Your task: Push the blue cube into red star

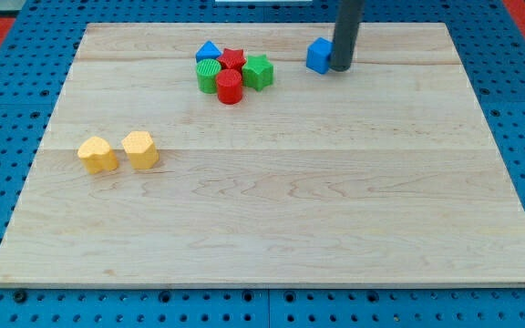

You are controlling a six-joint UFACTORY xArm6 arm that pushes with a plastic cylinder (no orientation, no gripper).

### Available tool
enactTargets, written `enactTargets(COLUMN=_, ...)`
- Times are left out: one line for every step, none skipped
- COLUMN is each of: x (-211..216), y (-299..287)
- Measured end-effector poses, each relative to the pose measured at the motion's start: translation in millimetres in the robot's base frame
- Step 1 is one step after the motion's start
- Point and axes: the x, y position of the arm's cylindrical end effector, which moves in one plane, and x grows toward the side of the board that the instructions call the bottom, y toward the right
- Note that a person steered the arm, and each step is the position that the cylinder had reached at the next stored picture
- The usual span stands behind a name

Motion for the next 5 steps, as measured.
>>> enactTargets(x=-23.7, y=4.1)
enactTargets(x=-27.7, y=-10.4)
enactTargets(x=-53.0, y=-80.3)
enactTargets(x=-61.8, y=-112.4)
enactTargets(x=-61.8, y=-109.0)
